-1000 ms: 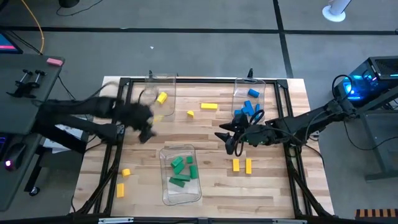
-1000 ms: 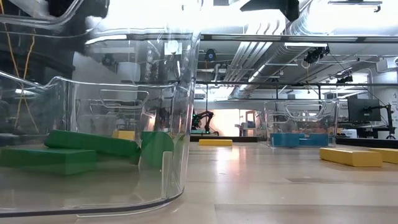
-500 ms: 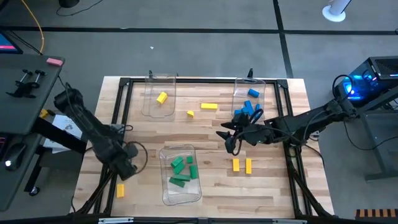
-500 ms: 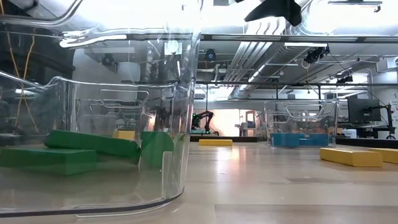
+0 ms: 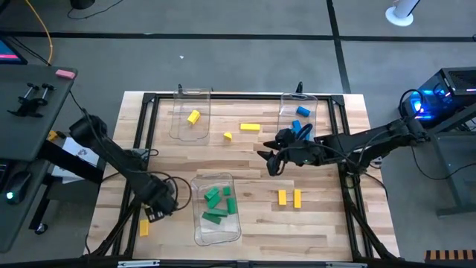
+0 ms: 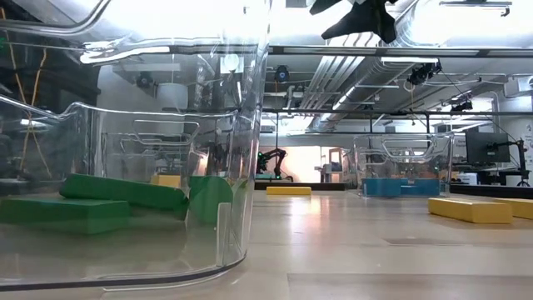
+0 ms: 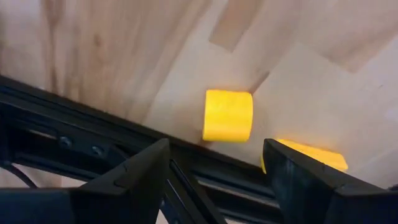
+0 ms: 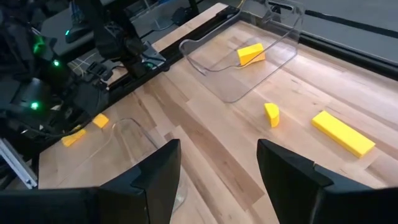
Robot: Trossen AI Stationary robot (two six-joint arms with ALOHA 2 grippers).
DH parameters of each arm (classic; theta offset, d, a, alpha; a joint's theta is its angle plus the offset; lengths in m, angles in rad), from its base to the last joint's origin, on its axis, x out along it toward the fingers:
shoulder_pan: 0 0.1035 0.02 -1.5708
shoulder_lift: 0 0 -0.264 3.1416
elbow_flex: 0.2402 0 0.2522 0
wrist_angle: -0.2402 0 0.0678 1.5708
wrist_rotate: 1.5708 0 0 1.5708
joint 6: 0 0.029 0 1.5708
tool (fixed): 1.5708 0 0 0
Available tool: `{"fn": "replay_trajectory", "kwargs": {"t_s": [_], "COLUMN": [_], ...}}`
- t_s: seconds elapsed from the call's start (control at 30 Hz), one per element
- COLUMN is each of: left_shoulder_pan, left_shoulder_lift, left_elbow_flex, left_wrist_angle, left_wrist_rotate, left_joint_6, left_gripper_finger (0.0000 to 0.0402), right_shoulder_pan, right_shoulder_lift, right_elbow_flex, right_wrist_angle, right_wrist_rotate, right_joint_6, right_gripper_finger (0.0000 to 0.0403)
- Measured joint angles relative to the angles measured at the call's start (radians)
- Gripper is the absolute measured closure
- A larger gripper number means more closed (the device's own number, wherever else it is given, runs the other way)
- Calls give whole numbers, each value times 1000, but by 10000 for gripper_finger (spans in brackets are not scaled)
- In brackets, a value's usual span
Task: Sort blocks
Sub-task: Put the yellow block into the top left transparent bin
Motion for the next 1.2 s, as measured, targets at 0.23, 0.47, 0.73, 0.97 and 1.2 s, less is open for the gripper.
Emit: {"fn": "replay_trajectory", "kwargs": {"t_s": [0.23, 0.47, 0.73, 0.97, 1.2], "left_shoulder_pan": [11, 13, 12, 10, 20], "left_shoulder_lift": [81, 107, 103, 86, -34], "left_elbow_flex": [-42, -93, -128, -125, -71], "left_wrist_angle": [65, 123, 245, 224, 211], "left_wrist_rotate": [59, 69, 80, 61, 44], "left_joint_6": [85, 91, 87, 146, 140], "left_gripper_finger": [159, 159, 159, 263, 316], "right_shoulder_pan": [0, 0, 0, 0, 0], "right_shoulder_lift": [0, 0, 0, 0, 0], "right_elbow_flex": [0, 0, 0, 0, 0], "right_wrist_angle": [0, 0, 0, 0, -6], "right_wrist_rotate": [0, 0, 1, 1, 1], "right_joint_6": [-3, -1, 0, 0, 0], "right_gripper_finger": [195, 195, 195, 195, 195]}}
